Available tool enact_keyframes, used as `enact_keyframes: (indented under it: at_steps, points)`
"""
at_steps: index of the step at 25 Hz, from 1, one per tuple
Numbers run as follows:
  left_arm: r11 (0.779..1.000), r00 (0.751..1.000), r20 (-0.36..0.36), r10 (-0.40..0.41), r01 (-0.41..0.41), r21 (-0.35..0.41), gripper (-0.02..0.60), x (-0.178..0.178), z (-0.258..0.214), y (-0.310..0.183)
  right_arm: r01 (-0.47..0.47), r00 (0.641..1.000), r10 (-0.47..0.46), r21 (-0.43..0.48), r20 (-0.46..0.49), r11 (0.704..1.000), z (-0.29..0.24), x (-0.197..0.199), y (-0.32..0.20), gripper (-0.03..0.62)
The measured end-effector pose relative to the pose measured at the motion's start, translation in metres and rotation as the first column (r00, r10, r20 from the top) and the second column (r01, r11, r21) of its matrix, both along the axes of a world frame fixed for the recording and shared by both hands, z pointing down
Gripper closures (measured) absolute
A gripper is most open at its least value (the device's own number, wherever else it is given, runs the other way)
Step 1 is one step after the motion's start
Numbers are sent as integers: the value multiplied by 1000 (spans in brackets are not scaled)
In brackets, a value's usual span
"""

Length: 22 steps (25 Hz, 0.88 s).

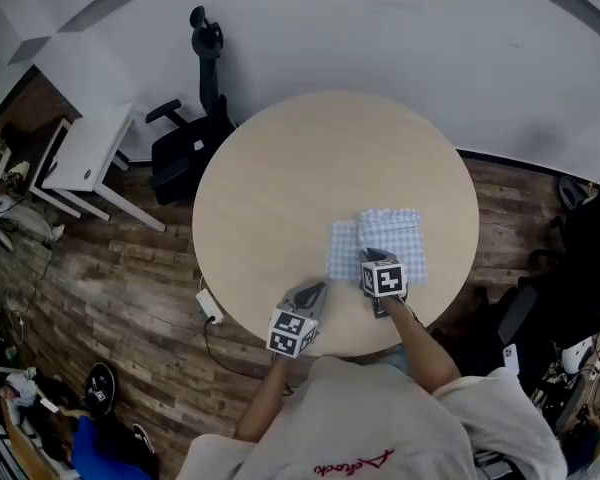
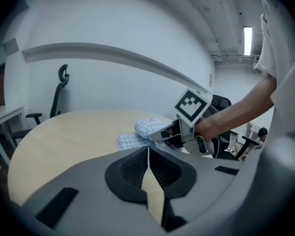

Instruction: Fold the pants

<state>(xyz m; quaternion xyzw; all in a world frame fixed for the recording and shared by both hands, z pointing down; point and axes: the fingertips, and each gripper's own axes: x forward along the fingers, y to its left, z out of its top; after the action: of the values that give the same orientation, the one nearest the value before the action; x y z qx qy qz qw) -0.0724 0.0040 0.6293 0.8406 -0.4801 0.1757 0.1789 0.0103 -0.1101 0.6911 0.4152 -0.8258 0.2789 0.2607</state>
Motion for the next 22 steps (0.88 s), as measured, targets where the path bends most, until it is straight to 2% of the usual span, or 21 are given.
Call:
enact_keyframes:
  at_steps: [2,3,4,6,8,12,17,22]
  points:
    - [999,999,10,-46,46,-10,545,-25,4,9,28,1000,-27,-79,17,996,24,-20,9,532]
    - [998,998,15,-64,64,-12,545,-36,5,12,38,999,-36,-99,21,994,32,-27,12,503]
    - [997,997,18,-79,79,-13,545,-44,5,14,50,999,-47,-107,23,993,37,-33,14,452]
    - [995,995,20,-96,96,-11,545,-56,6,15,73,997,-71,-107,21,992,41,-43,17,422]
    - [996,996,18,-90,90,-8,545,-55,6,13,89,996,-86,-103,33,991,41,-47,18,422]
    - [1000,1000,13,-27,27,-4,545,-29,6,5,95,991,-88,-66,105,993,22,-42,20,407]
    - [997,997,2,72,-72,12,545,19,2,-16,-6,989,2,30,147,1000,-6,6,-3,404]
    - [987,987,-14,159,-158,25,545,71,-4,-36,-137,985,135,12,112,991,-3,91,-20,404]
